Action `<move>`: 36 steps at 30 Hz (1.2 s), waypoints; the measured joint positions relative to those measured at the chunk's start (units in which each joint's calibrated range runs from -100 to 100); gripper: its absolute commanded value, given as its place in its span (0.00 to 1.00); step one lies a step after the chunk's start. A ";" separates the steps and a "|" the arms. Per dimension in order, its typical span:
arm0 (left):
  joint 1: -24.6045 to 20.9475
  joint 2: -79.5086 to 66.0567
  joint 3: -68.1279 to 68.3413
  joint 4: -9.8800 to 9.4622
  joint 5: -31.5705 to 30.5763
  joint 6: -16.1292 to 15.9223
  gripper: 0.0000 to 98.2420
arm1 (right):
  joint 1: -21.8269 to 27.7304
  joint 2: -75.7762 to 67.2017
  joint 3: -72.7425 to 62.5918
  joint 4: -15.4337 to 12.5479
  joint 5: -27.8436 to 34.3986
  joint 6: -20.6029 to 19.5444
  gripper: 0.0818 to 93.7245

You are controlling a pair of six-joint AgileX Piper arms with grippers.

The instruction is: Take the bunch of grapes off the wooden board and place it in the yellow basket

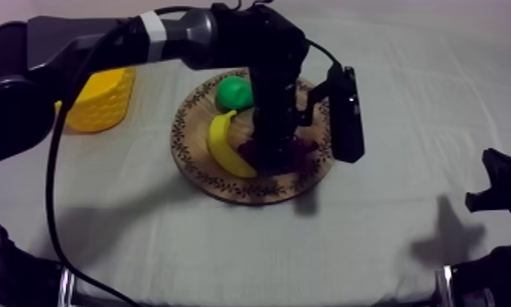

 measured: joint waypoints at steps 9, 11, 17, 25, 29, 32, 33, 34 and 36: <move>-0.52 3.09 -1.76 0.17 0.00 -0.36 0.83 | 0.00 0.00 0.00 0.00 0.00 0.00 0.00; -0.57 3.60 -2.08 0.17 0.11 -0.36 0.82 | 0.00 0.00 0.00 0.00 0.00 0.00 0.00; -0.66 5.08 -3.61 -0.08 0.23 0.46 0.73 | 0.00 0.00 0.00 0.00 0.00 0.00 0.00; -0.70 6.01 -4.86 -0.41 0.23 2.35 0.52 | 0.00 0.00 0.00 0.00 0.00 0.00 0.00; -0.77 6.14 -5.04 -0.46 0.04 3.25 0.47 | 0.00 0.00 0.00 0.00 0.00 0.00 0.00; -0.81 5.75 -4.55 -0.46 -0.82 3.58 0.46 | 0.00 0.00 0.00 0.00 0.00 0.00 0.00; -0.81 5.49 -4.10 -0.52 -1.01 3.61 0.46 | 0.00 0.00 0.00 0.00 0.00 0.00 0.00; -0.81 5.14 -3.62 -0.58 -1.19 3.64 0.46 | 0.00 0.00 0.00 0.00 0.00 0.00 0.00; -0.81 4.01 -2.48 -0.58 -1.83 3.73 0.46 | 0.00 0.00 0.00 0.00 0.00 0.00 0.00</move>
